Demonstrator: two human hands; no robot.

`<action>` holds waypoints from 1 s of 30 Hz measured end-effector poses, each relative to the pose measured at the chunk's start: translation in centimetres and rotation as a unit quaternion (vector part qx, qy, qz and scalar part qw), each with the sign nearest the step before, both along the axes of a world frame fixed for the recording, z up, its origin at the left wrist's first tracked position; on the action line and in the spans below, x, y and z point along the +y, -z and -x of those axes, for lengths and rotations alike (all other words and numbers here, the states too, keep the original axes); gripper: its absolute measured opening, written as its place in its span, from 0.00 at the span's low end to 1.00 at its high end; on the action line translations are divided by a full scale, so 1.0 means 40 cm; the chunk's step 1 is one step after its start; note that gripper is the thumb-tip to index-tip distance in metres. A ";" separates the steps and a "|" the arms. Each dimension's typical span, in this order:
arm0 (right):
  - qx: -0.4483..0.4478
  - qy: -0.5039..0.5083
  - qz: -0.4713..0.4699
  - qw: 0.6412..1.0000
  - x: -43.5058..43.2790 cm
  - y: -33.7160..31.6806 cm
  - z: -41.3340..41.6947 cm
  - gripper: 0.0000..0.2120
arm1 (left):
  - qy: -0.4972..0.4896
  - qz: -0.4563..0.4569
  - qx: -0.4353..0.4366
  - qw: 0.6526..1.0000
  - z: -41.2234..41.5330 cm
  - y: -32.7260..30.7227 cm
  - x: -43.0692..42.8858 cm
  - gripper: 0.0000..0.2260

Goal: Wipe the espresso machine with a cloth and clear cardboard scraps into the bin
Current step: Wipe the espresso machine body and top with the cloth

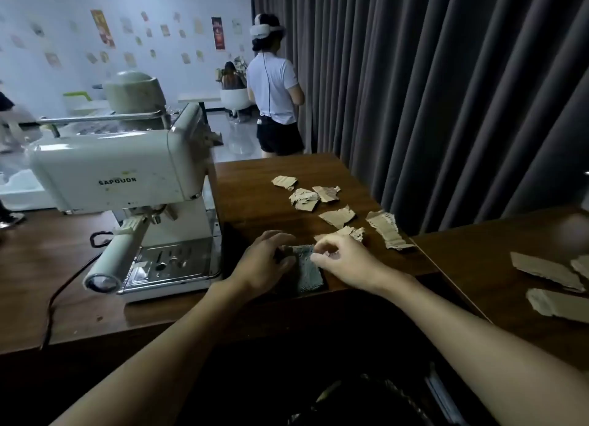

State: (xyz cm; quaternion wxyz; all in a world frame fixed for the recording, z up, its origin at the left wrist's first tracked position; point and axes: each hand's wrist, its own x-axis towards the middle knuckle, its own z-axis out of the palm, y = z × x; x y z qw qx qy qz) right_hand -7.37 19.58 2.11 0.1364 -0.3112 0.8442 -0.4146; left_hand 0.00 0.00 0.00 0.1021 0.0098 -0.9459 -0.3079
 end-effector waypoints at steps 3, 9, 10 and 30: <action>0.108 0.040 -0.138 0.984 -0.035 0.028 0.023 0.19 | -0.016 0.016 -0.039 0.999 0.011 0.019 -0.015 0.21; 0.192 0.037 -0.218 0.956 -0.091 0.057 0.041 0.28 | -0.060 0.053 -0.033 0.996 0.021 0.028 -0.034 0.24; 0.195 0.046 -0.222 0.954 -0.098 0.057 0.043 0.28 | -0.067 0.047 -0.034 0.996 0.022 0.027 -0.036 0.25; 0.147 0.106 0.172 0.968 0.066 -0.182 -0.056 0.05 | -0.117 -0.351 0.077 0.926 -0.024 -0.237 0.153 0.09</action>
